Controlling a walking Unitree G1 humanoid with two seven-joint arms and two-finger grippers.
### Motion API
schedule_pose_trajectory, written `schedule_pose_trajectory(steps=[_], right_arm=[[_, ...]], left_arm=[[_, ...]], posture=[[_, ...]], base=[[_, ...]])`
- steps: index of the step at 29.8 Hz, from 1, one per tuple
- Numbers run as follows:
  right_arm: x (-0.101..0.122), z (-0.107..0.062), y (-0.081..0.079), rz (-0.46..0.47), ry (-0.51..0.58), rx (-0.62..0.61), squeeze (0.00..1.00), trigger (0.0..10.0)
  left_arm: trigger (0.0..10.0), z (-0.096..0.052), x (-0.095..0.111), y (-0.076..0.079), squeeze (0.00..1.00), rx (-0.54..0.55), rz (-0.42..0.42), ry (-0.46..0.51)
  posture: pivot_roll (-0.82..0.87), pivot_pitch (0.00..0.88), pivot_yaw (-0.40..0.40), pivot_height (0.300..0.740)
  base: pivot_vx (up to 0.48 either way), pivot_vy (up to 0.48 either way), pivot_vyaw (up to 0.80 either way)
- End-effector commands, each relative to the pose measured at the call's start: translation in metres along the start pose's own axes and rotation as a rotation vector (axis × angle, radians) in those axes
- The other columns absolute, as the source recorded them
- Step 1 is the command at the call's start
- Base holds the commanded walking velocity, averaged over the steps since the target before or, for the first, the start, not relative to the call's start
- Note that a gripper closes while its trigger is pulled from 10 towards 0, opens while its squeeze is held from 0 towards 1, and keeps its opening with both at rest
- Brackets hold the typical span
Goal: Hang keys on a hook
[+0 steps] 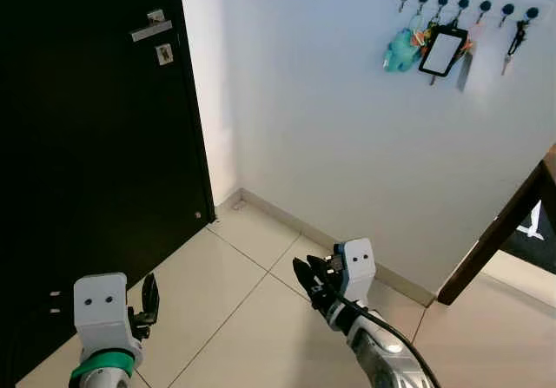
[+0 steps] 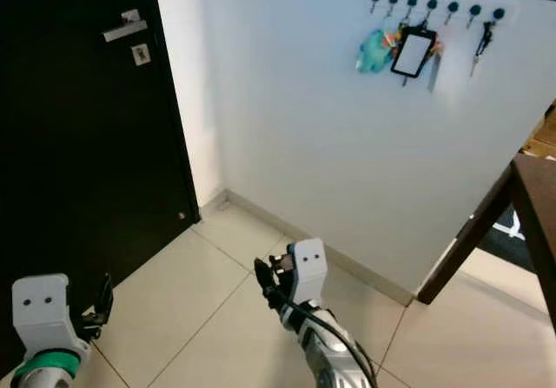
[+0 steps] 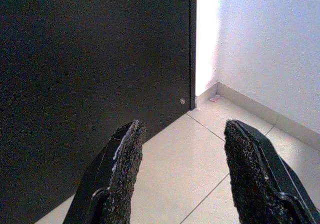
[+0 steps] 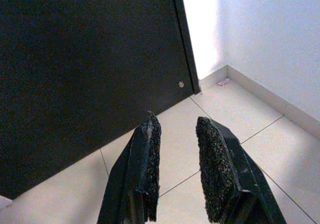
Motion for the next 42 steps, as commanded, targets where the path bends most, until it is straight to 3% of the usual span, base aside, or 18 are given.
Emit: schedule_pose_trajectory(steps=[1, 8, 10, 15, 19, 42], right_arm=[[-0.007, -0.003, -0.002, 0.026, -0.025, -0.003, 0.0, 10.0], [-0.007, -0.003, -0.002, 0.037, -0.023, -0.01, 0.0, 10.0], [-0.007, -0.003, -0.003, 0.045, -0.019, -0.017, 0.0, 10.0], [-0.007, -0.003, -0.003, 0.051, -0.017, -0.021, 0.0, 10.0], [-0.007, -0.002, -0.004, 0.055, -0.015, -0.021, 0.0, 10.0], [-0.007, -0.003, -0.005, 0.064, -0.021, -0.013, 0.0, 10.0]], left_arm=[[10.0, -0.002, -0.003, -0.001, 0.0, -0.007, 0.008, -0.016], [10.0, -0.001, 0.0, 0.0, 0.0, -0.015, 0.013, -0.007], [10.0, 0.0, 0.002, 0.003, 0.0, -0.047, 0.063, -0.004], [10.0, 0.001, 0.002, 0.006, 0.0, -0.067, 0.079, -0.003], [10.0, 0.001, 0.002, 0.005, 0.0, -0.047, 0.031, -0.006], [10.0, 0.002, -0.001, -0.006, 0.0, 0.017, 0.043, -0.032]], posture=[[-0.08, 0.06, 0.099, 0.74], [-0.07, 0.059, 0.107, 0.74], [-0.07, 0.059, 0.116, 0.74], [-0.07, 0.059, 0.119, 0.74], [-0.07, 0.059, 0.12, 0.74], [-0.07, 0.059, 0.113, 0.74]], base=[[0.0, 0.48, 0.0], [0.0, 0.069, 0.0], [0.0, -0.48, 0.0], [0.0, -0.48, 0.0], [0.0, -0.36, 0.0], [0.0, 0.0, 0.0]])
Point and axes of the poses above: a point about 5 cm out from each wrist's last joint towards the gripper, its own z axis pointing out of the wrist towards the gripper, its own x axis along the axis of the wrist's last joint, y = z × x, the point moved 1 cm from there along z, pointing out of the wrist towards the gripper, and after that the axes turned 13 degrees about -z, right-handed, at the moved point
